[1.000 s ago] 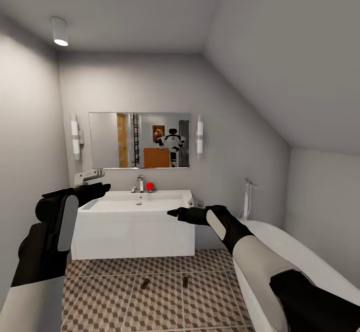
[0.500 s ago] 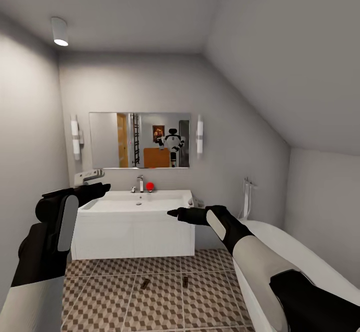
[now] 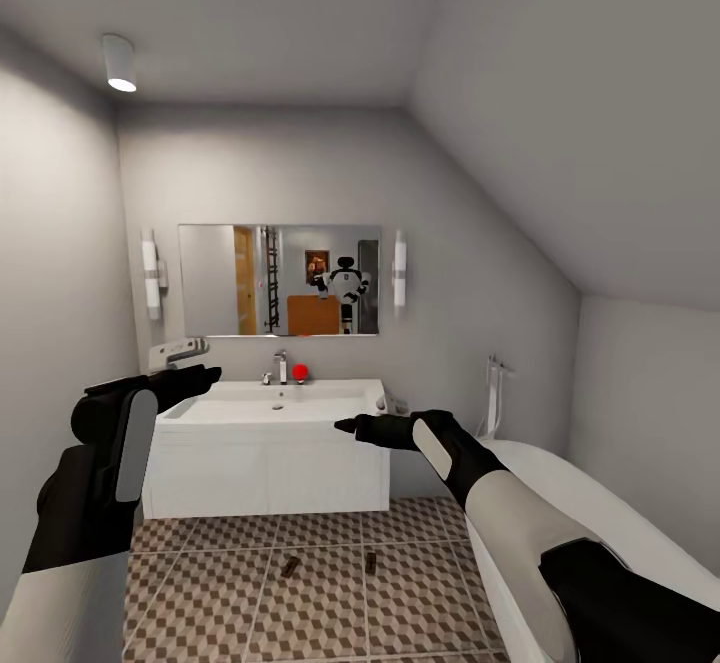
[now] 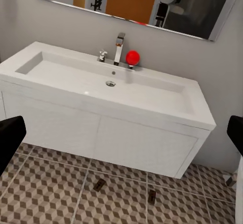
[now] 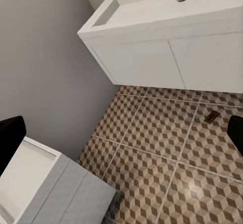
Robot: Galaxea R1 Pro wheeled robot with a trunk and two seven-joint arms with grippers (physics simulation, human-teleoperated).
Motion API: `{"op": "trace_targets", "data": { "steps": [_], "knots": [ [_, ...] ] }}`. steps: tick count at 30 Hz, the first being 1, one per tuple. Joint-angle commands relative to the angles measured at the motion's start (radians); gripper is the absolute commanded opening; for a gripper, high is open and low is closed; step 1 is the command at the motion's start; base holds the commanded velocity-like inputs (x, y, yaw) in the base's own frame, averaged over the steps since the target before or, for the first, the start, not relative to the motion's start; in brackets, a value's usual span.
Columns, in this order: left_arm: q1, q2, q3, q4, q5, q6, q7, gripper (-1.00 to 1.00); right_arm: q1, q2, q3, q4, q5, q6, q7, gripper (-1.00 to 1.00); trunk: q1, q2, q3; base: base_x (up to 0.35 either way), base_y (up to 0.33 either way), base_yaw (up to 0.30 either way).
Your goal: Take the four mousetraps from the cabinet in the bathroom and place them on the bathroom floor. Make sure all four end up on the same floor surface, and ensure that at least two of them are either under or directly next to the same bathroom sink.
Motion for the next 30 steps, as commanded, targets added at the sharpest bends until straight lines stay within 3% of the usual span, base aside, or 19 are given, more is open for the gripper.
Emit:
{"op": "trace_targets", "data": {
  "steps": [1, 30],
  "knots": [
    [0.000, 0.000, 0.000, -0.001, 0.011, 0.004, 0.009, 1.00, 0.000, 0.000, 0.001, 0.000, 0.000, 0.003, 0.001, 1.00, 0.000, -0.001, -0.001, 0.000, 0.000, 0.000],
    [-0.001, -0.002, 0.000, -0.001, 0.011, 0.004, 0.009, 1.00, -0.001, 0.000, 0.001, 0.000, 0.000, 0.003, 0.001, 1.00, 0.000, -0.001, -0.001, 0.000, 0.000, 0.000]
  ]
}}
